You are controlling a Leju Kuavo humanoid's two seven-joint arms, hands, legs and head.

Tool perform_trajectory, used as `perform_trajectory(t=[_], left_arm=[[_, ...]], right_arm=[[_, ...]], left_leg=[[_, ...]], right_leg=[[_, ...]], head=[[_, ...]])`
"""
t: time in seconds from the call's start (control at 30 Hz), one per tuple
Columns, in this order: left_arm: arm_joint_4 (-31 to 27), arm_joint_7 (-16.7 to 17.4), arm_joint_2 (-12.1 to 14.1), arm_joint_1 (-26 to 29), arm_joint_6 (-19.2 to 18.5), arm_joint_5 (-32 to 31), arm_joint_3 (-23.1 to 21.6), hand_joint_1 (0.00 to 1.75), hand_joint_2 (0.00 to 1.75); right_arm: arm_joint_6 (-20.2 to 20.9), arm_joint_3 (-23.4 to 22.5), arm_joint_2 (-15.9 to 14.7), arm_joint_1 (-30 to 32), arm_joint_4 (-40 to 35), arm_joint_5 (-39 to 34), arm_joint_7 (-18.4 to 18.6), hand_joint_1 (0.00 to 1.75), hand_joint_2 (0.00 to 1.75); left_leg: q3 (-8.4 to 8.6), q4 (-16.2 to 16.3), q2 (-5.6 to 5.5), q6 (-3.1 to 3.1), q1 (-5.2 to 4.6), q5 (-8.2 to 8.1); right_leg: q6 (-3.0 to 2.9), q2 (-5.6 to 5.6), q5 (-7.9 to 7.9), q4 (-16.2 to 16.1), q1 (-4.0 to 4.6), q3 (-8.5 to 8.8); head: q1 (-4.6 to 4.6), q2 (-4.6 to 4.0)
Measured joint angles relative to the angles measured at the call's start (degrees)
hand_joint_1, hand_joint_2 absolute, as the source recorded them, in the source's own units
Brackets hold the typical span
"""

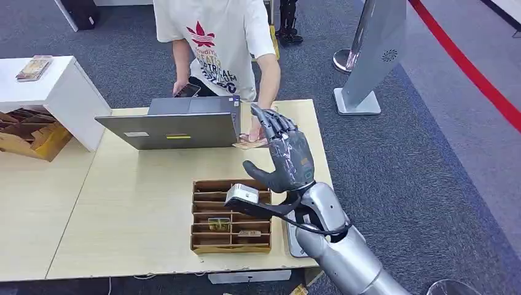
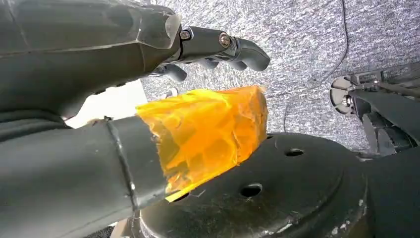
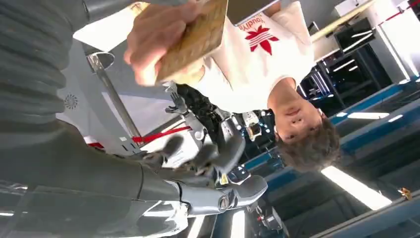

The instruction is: Pass the card to the sensor for recognition and then transmit it.

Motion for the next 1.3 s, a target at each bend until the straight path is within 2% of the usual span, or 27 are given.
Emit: perform_trajectory(t=[0.47,0.5,0.53,0.57,0.7,0.83,0.9,0.97,1.3], left_arm=[[0.0,0.0,0.1,0.0,0.0,-0.1,0.0,0.0,0.0],[0.0,0.0,0.1,0.0,0.0,-0.1,0.0,0.0,0.0],[0.0,0.0,0.1,0.0,0.0,-0.1,0.0,0.0,0.0],[0.0,0.0,0.1,0.0,0.0,-0.1,0.0,0.0,0.0],[0.0,0.0,0.1,0.0,0.0,-0.1,0.0,0.0,0.0],[0.0,0.0,0.1,0.0,0.0,-0.1,0.0,0.0,0.0],[0.0,0.0,0.1,0.0,0.0,-0.1,0.0,0.0,0.0],[0.0,0.0,0.1,0.0,0.0,-0.1,0.0,0.0,0.0],[0.0,0.0,0.1,0.0,0.0,-0.1,0.0,0.0,0.0]], right_arm=[[0.0,0.0,0.0,0.0,0.0,0.3,0.0,0.0,1.75],[0.0,0.0,0.0,0.0,0.0,0.3,0.0,0.24,1.75],[0.0,0.0,0.0,0.0,0.0,0.3,0.0,0.35,1.75],[0.0,0.0,0.0,0.0,0.0,0.3,0.0,1.47,1.75],[0.1,0.0,0.0,0.0,0.0,0.3,0.0,1.71,1.75],[0.2,0.0,0.0,0.0,0.1,0.3,0.0,1.68,1.75],[0.2,0.0,0.0,0.0,0.2,0.3,0.0,1.75,1.75],[0.2,0.0,0.0,0.0,0.2,0.2,0.0,1.71,1.75],[0.1,-0.1,0.0,0.0,0.5,0.2,0.0,1.75,1.75]], left_leg=[[0.0,0.0,0.0,0.0,0.0,0.0],[0.0,0.0,0.0,0.0,0.0,0.0],[0.0,0.0,0.0,0.0,0.0,0.0],[0.0,0.0,0.0,0.0,0.0,0.0],[0.0,0.0,0.0,0.0,0.0,0.0],[0.0,0.0,0.0,0.0,0.0,0.0],[0.0,0.0,0.0,0.0,0.0,0.0],[0.0,0.0,0.0,0.0,0.0,0.0],[0.0,0.0,0.0,0.0,0.0,0.0]], right_leg=[[0.0,0.0,0.0,0.0,0.0,0.0],[0.0,0.0,0.0,0.0,0.0,0.0],[0.0,0.0,0.0,0.0,0.0,0.0],[0.0,0.0,0.0,0.0,0.0,0.0],[0.0,0.0,0.0,0.0,0.0,0.0],[0.0,0.0,0.0,0.0,0.0,0.0],[0.0,0.0,0.0,0.0,0.0,0.0],[0.0,0.0,0.0,0.0,0.0,0.0],[0.0,0.0,0.0,0.0,0.0,0.0]], head=[[0.0,0.0],[-0.02,0.0],[-0.02,0.0],[-0.02,0.0],[0.0,0.0],[-0.02,0.0],[-0.02,0.0],[0.0,0.0],[0.0,0.0]])
